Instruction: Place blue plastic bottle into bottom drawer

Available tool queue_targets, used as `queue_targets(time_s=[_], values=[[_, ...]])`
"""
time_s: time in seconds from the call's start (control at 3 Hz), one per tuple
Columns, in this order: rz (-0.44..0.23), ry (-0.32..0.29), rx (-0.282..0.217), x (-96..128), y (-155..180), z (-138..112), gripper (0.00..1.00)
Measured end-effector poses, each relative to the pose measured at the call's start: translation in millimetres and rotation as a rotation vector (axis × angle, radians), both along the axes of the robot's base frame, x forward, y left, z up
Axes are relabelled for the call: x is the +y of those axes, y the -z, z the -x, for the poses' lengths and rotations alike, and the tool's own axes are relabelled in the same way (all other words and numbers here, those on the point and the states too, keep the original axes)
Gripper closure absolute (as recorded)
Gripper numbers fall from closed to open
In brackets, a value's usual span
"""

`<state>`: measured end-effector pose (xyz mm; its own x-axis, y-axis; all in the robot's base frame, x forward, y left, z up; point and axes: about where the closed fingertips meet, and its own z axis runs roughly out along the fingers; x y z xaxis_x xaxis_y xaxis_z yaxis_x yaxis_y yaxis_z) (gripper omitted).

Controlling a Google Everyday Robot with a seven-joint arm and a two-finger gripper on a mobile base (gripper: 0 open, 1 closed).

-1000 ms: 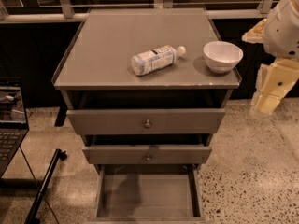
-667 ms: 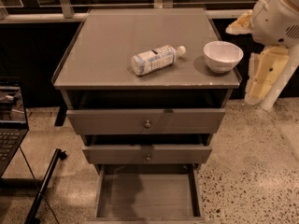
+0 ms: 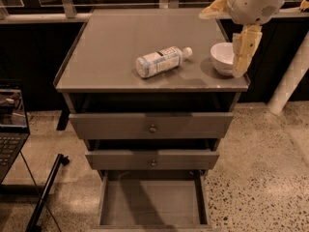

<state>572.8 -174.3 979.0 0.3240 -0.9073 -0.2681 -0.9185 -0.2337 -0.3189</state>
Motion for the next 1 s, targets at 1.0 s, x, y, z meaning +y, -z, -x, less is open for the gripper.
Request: queue_targets(time_s=[1.0], values=[[-0.158,-0.131,-0.018,70.9,54.0,-127.1,0.0]])
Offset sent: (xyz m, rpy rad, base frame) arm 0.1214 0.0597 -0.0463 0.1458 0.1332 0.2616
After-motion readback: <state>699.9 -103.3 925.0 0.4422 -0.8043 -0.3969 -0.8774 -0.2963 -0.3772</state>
